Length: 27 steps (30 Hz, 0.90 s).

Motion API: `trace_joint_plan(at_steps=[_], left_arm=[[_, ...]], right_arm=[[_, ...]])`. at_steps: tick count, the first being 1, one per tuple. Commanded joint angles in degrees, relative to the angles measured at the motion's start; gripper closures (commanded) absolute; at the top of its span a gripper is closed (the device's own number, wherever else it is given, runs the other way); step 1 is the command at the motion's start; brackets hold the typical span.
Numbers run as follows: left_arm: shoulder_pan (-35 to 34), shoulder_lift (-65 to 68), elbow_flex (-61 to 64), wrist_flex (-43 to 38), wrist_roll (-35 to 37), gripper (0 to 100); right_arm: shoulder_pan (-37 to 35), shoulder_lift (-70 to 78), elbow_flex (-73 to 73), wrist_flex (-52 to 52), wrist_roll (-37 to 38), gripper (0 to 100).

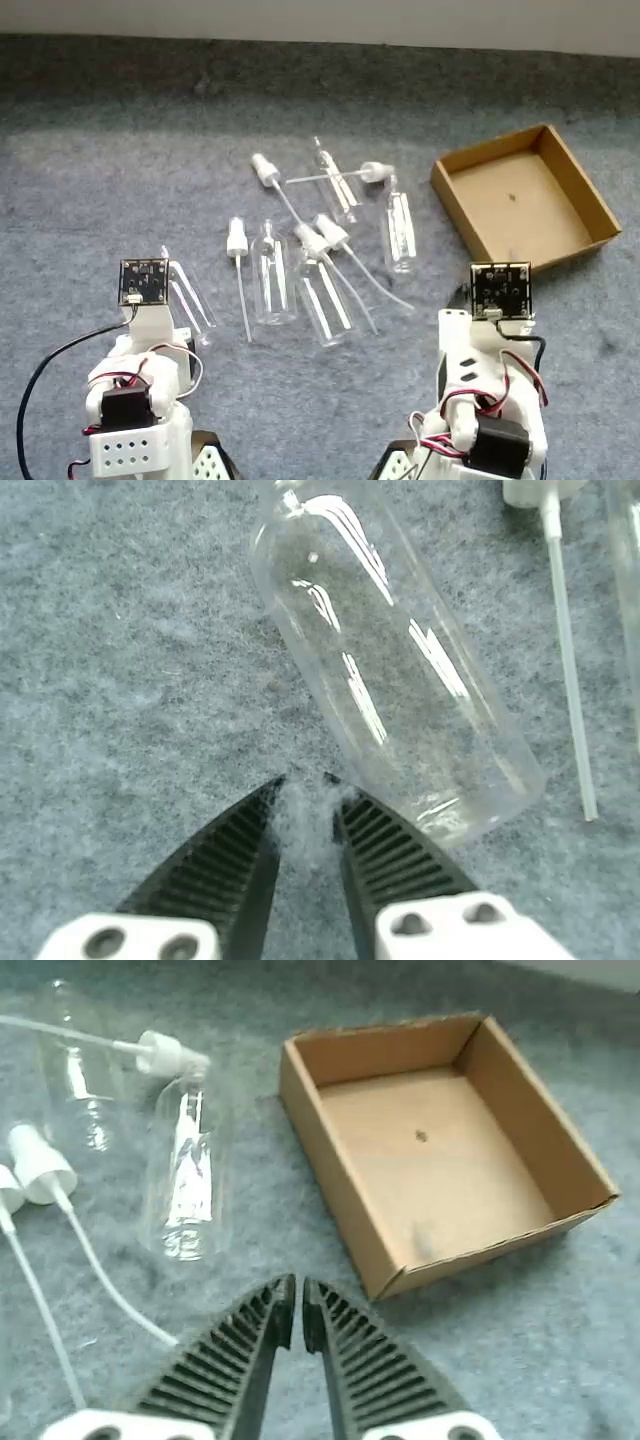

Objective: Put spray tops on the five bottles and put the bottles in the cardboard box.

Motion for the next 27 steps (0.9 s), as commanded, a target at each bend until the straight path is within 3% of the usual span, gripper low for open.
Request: trace_joint_plan(at_steps=[1,6,13,27], left_arm=[[-0.75,-0.4,1.27,0.26,-0.44,99],[-0.75,-0.4,1.27,0.26,-0.44,99],[-0.75,-0.4,1.27,0.26,-0.44,99],[-0.75,-0.4,1.27,0.26,-0.44,99]], right_arm=[[3.74,0.13,-3.65,-5.32,3.6,99.1],[6.2,0.22,-4.7,-5.14,3.96,99.1],[6.64,2.51,-20.26,0.31,4.04,99.1],[4.62,46.9,-40.13,11.3,4.04,98.8]])
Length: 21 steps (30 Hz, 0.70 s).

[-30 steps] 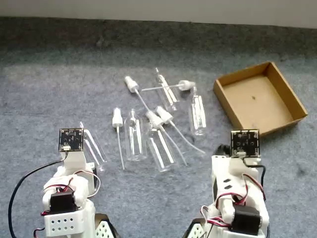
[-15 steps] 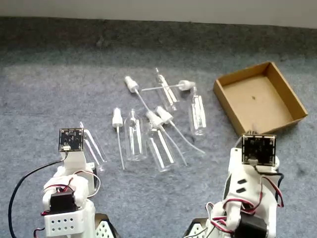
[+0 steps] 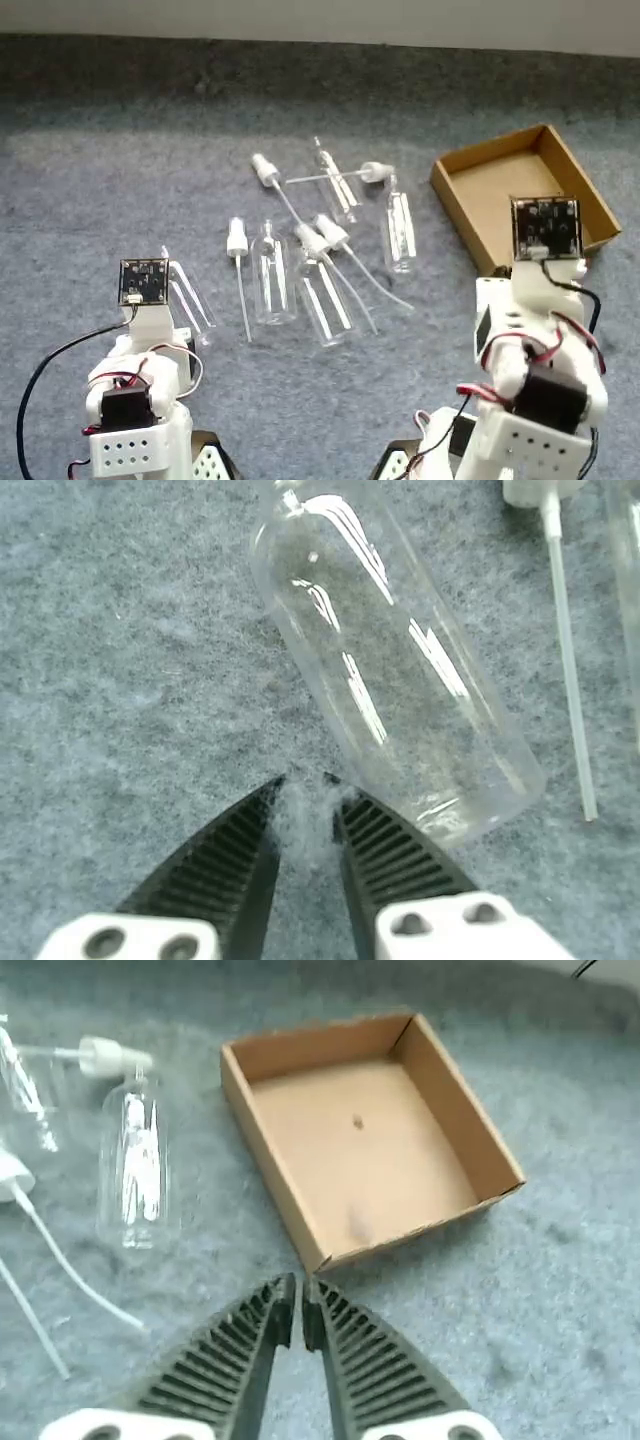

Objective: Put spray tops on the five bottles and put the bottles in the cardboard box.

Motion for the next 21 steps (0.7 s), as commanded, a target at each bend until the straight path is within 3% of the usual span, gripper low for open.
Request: trace_joint_plan(at_steps=[1,6,17,21], left_arm=[[-0.75,-0.4,1.27,0.26,-0.44,99],[-0.75,-0.4,1.27,0.26,-0.44,99],[-0.75,-0.4,1.27,0.26,-0.44,99],[-0.75,-0.4,1.27,0.26,-0.44,99]], right_arm=[[-2.33,11.65,-8.66,3.56,0.53,97.4],[-11.21,25.1,-19.21,9.89,0.09,84.7],[-21.85,56.84,-49.1,19.03,-8.0,83.7],[-24.4,68.62,-61.41,21.76,-8.0,76.0]])
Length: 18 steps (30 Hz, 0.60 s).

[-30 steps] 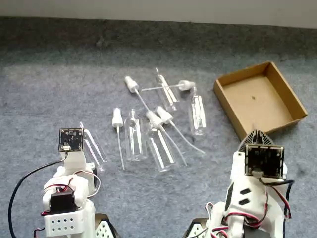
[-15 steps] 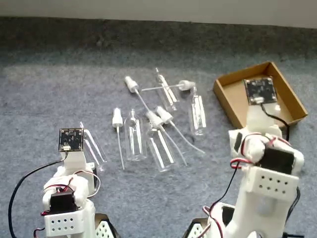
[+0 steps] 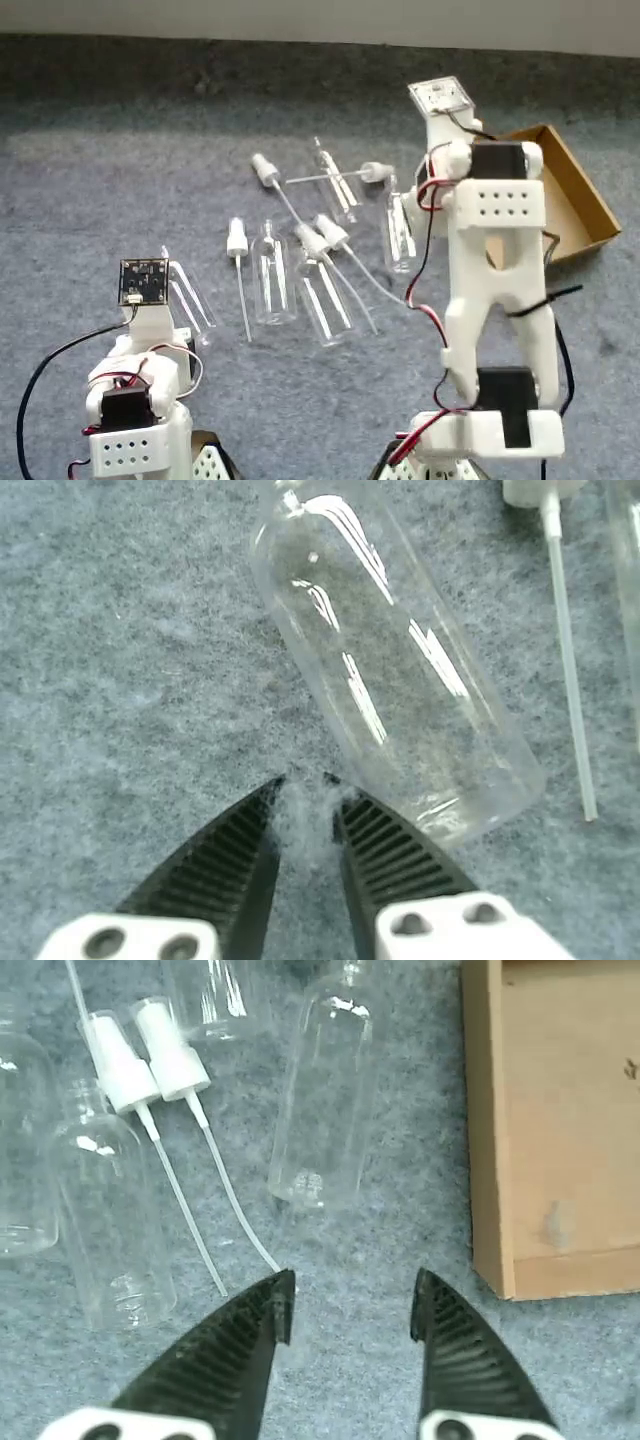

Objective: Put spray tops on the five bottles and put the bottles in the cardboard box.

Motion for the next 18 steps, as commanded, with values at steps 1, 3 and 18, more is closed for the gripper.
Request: trace_joint_plan(at_steps=[1,3,18], left_arm=[[-0.75,-0.4,1.27,0.26,-0.44,99],[-0.75,-0.4,1.27,0.26,-0.44,99],[-0.75,-0.4,1.27,0.26,-0.44,99]], right_arm=[[-2.77,8.13,-13.76,2.86,-0.88,74.4],[-3.74,13.32,-19.47,3.21,-0.88,73.9],[-6.29,49.19,-55.43,3.65,-4.57,73.5]])
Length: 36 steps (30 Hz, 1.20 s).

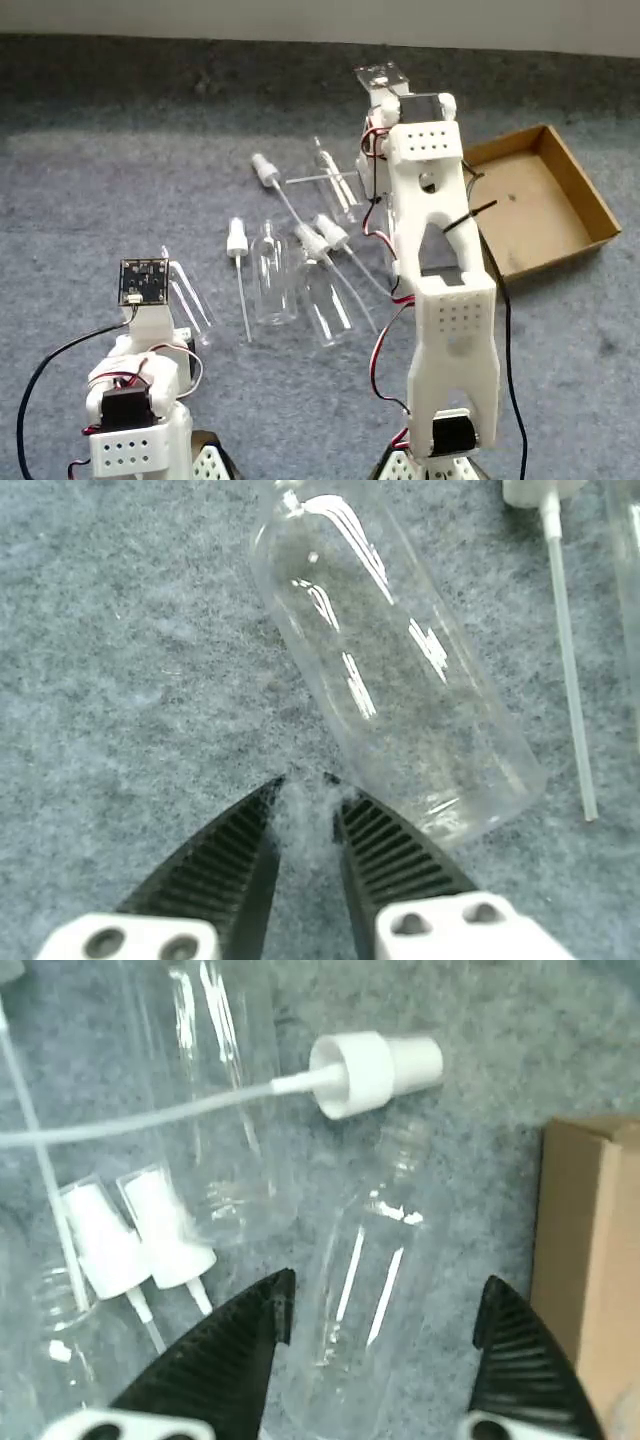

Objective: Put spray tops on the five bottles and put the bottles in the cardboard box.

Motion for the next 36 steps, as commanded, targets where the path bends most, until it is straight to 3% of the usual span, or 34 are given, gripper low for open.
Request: trace_joint_plan(at_steps=[1,9,28,36], left_arm=[[-0.75,-0.4,1.27,0.26,-0.44,99],[-0.75,-0.4,1.27,0.26,-0.44,99],[-0.75,-0.4,1.27,0.26,-0.44,99],[-0.75,-0.4,1.27,0.26,-0.44,99]], right_arm=[[-0.75,2.24,-9.45,0.57,-1.05,73.5],[-0.48,6.9,-10.86,0.92,-5.8,73.5],[-0.4,14.11,-9.27,2.77,-8.18,73.5],[0.22,16.75,-14.9,2.07,-8.0,75.2]])
